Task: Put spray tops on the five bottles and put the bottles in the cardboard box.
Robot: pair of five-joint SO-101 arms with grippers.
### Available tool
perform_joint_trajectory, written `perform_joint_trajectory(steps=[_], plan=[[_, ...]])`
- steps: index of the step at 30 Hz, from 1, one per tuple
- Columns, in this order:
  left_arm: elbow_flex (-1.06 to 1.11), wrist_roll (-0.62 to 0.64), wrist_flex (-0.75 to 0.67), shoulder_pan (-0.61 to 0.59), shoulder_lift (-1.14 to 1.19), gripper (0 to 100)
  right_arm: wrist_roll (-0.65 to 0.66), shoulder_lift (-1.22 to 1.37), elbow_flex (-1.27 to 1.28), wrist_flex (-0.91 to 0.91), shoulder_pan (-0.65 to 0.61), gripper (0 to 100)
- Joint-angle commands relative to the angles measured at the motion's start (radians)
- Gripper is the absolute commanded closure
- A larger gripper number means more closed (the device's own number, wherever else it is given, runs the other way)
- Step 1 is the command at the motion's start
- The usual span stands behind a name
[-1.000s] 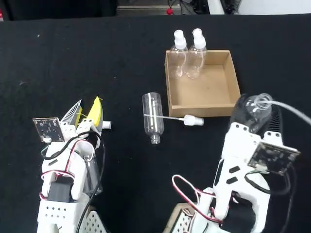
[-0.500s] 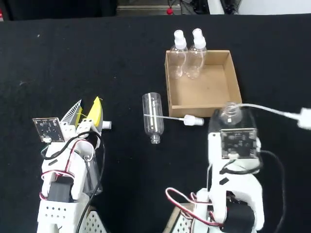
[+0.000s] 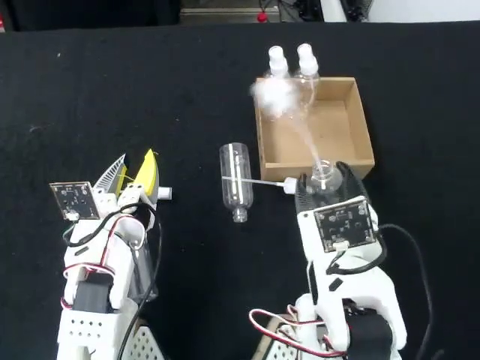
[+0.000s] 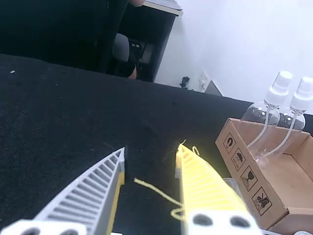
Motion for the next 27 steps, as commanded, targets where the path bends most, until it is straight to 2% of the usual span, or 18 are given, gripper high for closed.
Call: perform_joint_trajectory(steps=[1,14,18,23,27], plan=[[0.022,-0.006,0.0,-0.002,-0.006,83,-0.002,-0.094,-0.064,-0.003,-0.02,98.8],[0.022,-0.006,0.0,-0.002,-0.006,83,-0.006,-0.094,-0.064,-0.005,-0.023,98.8],[0.019,-0.006,0.003,-0.002,-0.006,83,-0.087,-0.094,-0.096,-0.008,-0.025,98.8],[-0.01,-0.006,0.029,-0.01,-0.006,83,-0.092,-0.094,-0.134,0.002,-0.15,98.8],[-0.096,-0.003,0.149,-0.004,-0.006,83,-0.1,-0.094,-0.133,-0.005,-0.224,98.8]])
